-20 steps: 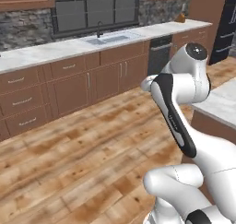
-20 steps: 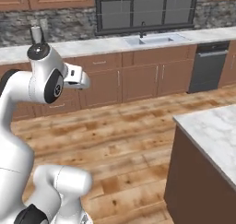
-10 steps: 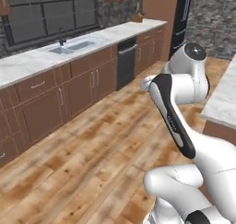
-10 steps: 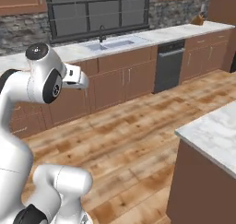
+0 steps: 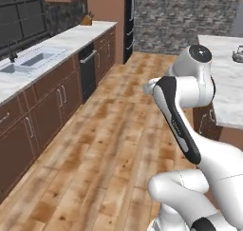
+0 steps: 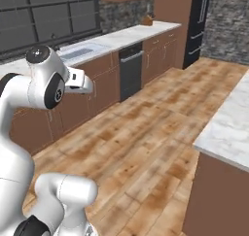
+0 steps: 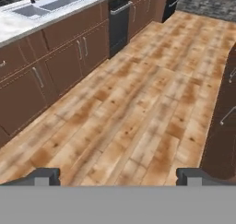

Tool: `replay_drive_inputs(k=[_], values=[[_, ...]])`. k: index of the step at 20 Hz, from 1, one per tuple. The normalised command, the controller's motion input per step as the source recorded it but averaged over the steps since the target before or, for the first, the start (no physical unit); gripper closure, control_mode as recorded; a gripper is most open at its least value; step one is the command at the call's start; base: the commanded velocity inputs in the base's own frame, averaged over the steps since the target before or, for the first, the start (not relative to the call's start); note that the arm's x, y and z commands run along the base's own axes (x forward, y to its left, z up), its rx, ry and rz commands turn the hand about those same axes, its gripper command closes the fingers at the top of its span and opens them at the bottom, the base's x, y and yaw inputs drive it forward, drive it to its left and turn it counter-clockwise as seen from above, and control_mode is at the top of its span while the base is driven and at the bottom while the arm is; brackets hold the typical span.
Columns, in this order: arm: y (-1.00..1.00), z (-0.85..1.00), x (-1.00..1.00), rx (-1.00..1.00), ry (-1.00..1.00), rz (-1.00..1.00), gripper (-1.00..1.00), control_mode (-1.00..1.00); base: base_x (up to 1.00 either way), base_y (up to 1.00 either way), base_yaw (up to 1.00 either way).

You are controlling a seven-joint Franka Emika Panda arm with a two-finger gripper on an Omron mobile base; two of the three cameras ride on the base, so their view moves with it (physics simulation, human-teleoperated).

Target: Pick the kettle from the counter and place it on a stove burner. Then turn the burner on.

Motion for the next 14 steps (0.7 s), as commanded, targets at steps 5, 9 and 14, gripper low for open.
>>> replay_drive_inputs(k=[5,9,14], values=[[0.0,0.0,0.0,0.0,0.0,0.0,-1.0,1.0,1.0,0.95,-0.55],[0.0,0.0,0.0,0.0,0.0,0.0,-1.0,1.0,1.0,0.08,-0.32],[0.0,0.0,0.0,0.0,0.0,0.0,-1.0,1.0,1.0,0.05,-0.25]])
